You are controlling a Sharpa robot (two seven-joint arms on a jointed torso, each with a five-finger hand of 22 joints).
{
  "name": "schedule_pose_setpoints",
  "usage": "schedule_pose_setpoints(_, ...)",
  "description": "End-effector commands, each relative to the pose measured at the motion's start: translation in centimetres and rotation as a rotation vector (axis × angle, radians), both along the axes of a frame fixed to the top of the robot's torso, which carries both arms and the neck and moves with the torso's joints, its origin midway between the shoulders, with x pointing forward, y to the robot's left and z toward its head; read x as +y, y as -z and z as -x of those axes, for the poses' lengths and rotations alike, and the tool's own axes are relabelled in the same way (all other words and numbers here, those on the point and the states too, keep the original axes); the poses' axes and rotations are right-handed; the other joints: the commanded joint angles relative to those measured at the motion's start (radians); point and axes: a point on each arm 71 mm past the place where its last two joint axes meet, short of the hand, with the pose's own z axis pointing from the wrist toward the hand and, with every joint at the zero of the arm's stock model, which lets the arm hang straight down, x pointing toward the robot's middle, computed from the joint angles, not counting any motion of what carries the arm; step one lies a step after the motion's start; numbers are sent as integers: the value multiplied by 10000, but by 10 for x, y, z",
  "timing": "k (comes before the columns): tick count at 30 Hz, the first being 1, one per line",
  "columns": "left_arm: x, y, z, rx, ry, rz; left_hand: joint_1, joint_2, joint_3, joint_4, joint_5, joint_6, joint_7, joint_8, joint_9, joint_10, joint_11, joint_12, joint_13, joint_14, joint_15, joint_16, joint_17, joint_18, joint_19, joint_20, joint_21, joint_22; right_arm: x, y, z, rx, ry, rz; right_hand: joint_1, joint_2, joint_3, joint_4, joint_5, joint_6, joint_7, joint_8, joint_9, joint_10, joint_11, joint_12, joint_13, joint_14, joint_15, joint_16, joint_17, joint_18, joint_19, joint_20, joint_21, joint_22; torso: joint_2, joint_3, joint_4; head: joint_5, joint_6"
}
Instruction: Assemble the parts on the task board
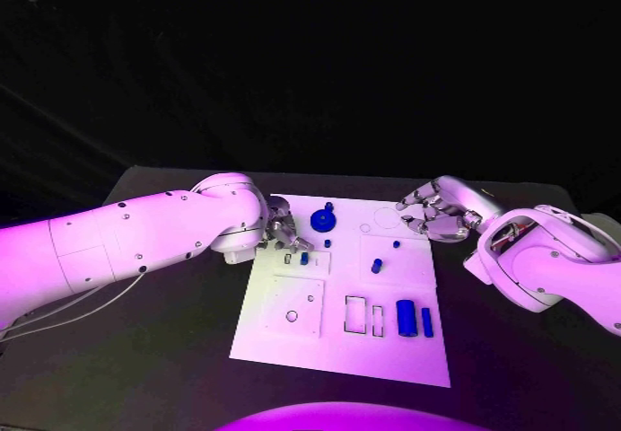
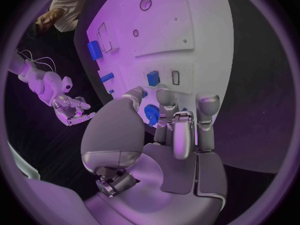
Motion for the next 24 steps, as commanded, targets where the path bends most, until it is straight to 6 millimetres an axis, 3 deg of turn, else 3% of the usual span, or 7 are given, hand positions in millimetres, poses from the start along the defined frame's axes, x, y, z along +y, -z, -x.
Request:
schedule_pose_setpoints(1, 2, -4, 1, 347, -639, 669, 240, 36, -228, -1, 2, -296, 111, -170, -60, -536, 94, -576, -704, 790, 164, -207, 1718, -2, -330, 43, -279, -476, -1, -1, -1, -212, 20, -275, -165, -48, -303, 107, -113, -89, -4, -57, -21, -451, 13, -439, -413, 460, -10, -369, 426, 325, -426, 11, -736, 274, 2, -2, -1, 30, 61)
schedule_pose_setpoints(5, 8, -14, -1, 294, -797, 1264, 591, 158, -355, -7, 2, -808, 384, -452, -295, -1301, 344, -1080, -1227, 538, 377, -643, 988, 147, -916, 186, -809, -1400, -4, -1, -5, -47, 173, -842, -24, -27, -730, 205, -328, -169, -3, 119, 26, -2855, 4, -2962, -3078, -589, 21, -2534, -2339, 1042, -2566, 10, -4628, -2001, -4, 1, -3, 29, 126)
schedule_pose_setpoints(7, 12, -21, -4, 238, -785, 1442, 800, 248, -347, -7, 5, -942, 471, -528, -411, -1506, 429, -1140, -1310, 445, 456, -806, 729, 205, -1100, 258, -1011, -1707, -5, 0, -6, 129, 243, -1171, 80, 34, -769, 239, -329, -222, 20, 216, 53, -4154, 61, -4478, -4622, -1358, 50, -4130, -4079, 1227, -3326, 42, -6033, -2846, -8, 5, -10, 38, 157)
schedule_pose_setpoints(9, 17, -28, -10, 177, -766, 1602, 1045, 348, -270, -8, 5, -1029, 524, -627, -557, -1591, 472, -1180, -1388, 421, 486, -870, 629, 227, -1133, 295, -1094, -1810, -6, 1, -7, 440, 331, -1601, 453, 167, -534, 123, -386, -378, 150, 302, 71, -4758, 181, -5400, -5307, -2772, 174, -6614, -6373, 1188, -3887, 120, -6724, -3248, -2, 1, -7, 28, 229)
schedule_pose_setpoints(15, 31, -43, -29, -239, -828, 1501, 1620, 402, -89, -13, 0, -987, 562, -745, -877, -1610, 489, -1219, -1564, 202, 508, -1322, -74, 318, -1388, 337, -1464, -2365, -11, 3, -14, 1066, 460, -2809, 861, 305, -409, -25, -401, -776, 402, 605, 114, -5006, 528, -7269, -7286, -3650, 578, -9301, -7827, 1093, -5066, 460, -8088, -4080, -15, -5, 8, 41, 272)
schedule_pose_setpoints(19, 37, -47, -37, -233, -823, 832, 1494, 436, -138, 12, -8, -1070, 632, -853, -1046, -1688, 550, -1265, -1649, 153, 556, -1417, -201, 345, -1503, 366, -1631, -2587, -13, 0, -16, 743, 230, -3391, 1164, 426, -294, -248, -478, -1057, 652, 871, 87, -4596, 747, -8872, -9327, -3846, 1038, -11286, -9246, 1018, -6045, 723, -8959, -4588, 9, -25, -13, 31, 325)
schedule_pose_setpoints(24, 41, -48, -44, -248, -733, -2, 1289, 468, -248, 17, -20, -1101, 677, -929, -1216, -1714, 598, -1258, -1712, 187, 598, -1370, -126, 333, -1449, 403, -1647, -2553, -15, -1, -19, 598, 175, -3766, 1175, 502, -411, -323, -361, -1072, 601, 1104, 39, -4416, 808, -9388, -10297, -3798, 1021, -12191, -9892, 1049, -6049, 905, -9132, -4754, 20, -33, -44, 62, 338)
